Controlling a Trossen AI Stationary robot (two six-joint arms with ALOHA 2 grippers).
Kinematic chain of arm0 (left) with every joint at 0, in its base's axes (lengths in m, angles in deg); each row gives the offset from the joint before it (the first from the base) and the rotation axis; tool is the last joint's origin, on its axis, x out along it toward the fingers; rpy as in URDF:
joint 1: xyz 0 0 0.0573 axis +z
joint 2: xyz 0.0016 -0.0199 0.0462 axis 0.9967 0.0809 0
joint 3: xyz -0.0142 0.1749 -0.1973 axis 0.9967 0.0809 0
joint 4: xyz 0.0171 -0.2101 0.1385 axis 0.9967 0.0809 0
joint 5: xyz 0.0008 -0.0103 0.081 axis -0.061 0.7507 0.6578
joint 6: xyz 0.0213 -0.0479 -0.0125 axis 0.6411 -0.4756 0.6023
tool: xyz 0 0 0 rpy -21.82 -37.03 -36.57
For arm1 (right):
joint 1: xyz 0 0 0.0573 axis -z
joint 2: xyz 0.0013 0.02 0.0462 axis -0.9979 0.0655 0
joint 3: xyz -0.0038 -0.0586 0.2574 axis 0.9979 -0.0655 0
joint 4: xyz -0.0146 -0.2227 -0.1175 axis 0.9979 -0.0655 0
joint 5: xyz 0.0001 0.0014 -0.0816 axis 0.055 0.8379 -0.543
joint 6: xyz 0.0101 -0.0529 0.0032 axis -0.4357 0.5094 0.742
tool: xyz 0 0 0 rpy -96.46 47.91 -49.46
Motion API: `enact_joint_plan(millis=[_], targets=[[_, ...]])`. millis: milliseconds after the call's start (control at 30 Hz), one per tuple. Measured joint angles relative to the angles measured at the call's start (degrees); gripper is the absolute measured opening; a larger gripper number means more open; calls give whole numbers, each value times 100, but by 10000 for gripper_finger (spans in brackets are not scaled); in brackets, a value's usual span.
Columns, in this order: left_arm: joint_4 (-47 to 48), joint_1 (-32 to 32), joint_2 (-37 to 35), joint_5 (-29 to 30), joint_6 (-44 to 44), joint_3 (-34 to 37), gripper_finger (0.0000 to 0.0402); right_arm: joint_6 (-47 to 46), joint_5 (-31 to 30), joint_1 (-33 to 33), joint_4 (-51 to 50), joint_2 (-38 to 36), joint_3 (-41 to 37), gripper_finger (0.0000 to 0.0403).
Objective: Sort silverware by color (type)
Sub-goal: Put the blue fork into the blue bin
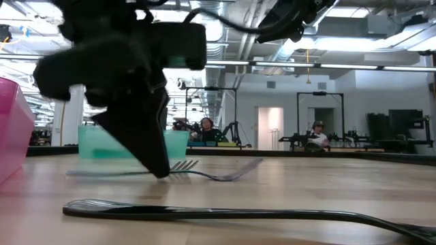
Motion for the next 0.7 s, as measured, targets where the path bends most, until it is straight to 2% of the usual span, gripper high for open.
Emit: enact_joint_plan(millis=[333, 467, 700], targets=[[776, 38, 1, -190, 865, -1004, 0, -1, 0, 0, 0, 0, 0, 202], [1101, 137, -5, -417, 1104, -1332, 0, 29, 0, 0, -2, 0, 0, 202], [1842, 223, -68, -455, 1393, -1865, 0, 48, 35, -1, -191, 0, 0, 202]])
